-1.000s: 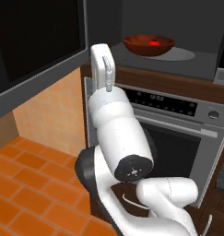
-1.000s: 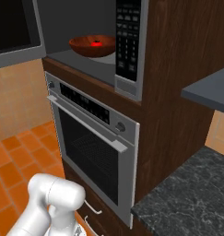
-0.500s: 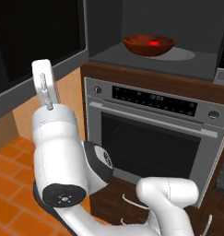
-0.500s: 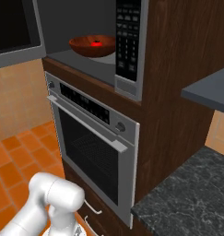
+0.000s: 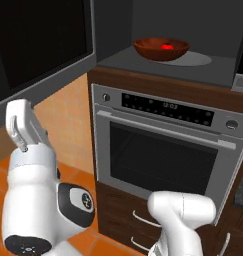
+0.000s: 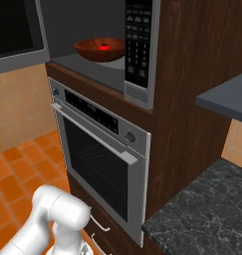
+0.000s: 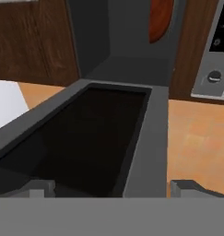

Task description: Pick the tomato from the sink and place it in the bowl. Then pick the bowl and place it in the microwave. Then close the microwave door and press the start button.

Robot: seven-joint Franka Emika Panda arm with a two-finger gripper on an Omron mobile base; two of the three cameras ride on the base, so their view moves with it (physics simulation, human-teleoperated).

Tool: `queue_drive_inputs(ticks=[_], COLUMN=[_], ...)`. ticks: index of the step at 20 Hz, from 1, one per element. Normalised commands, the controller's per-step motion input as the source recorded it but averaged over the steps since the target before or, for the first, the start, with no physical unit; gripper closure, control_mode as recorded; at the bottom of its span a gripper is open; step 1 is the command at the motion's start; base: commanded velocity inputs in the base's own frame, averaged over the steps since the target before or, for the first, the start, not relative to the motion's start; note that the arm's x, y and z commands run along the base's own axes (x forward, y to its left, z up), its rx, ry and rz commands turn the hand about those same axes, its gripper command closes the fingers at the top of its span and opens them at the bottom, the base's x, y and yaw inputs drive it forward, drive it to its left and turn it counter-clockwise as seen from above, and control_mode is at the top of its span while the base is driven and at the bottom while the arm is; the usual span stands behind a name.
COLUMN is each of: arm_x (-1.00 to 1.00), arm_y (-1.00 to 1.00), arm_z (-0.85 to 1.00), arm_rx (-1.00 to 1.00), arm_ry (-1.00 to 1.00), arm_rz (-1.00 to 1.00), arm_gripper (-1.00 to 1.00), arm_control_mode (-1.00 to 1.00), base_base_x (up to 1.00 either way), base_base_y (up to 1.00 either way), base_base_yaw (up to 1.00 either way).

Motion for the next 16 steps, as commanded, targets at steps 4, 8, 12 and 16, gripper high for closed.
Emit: queue_drive_inputs(ticks=[4,8,12,16], arm_x=[0.02,0.0,0.15,0.25], arm_y=[0.86,0.92,0.95,0.75], arm_z=[-0.68,-0.49,-0.58,-0.46], arm_rx=[0.28,0.25,0.21,0.18], arm_ry=[-0.04,-0.05,0.0,0.0], arm_rz=[-0.08,-0.04,0.0,0.0], arm_gripper=[-1.0,-1.0,-1.0,-1.0], arm_control_mode=[-1.0,-1.0,-1.0,-1.0], base_base_x=[0.0,0.0,0.0,0.0], base_base_y=[0.0,0.0,0.0,0.0], base_base_yaw=[0.0,0.0,0.0,0.0])
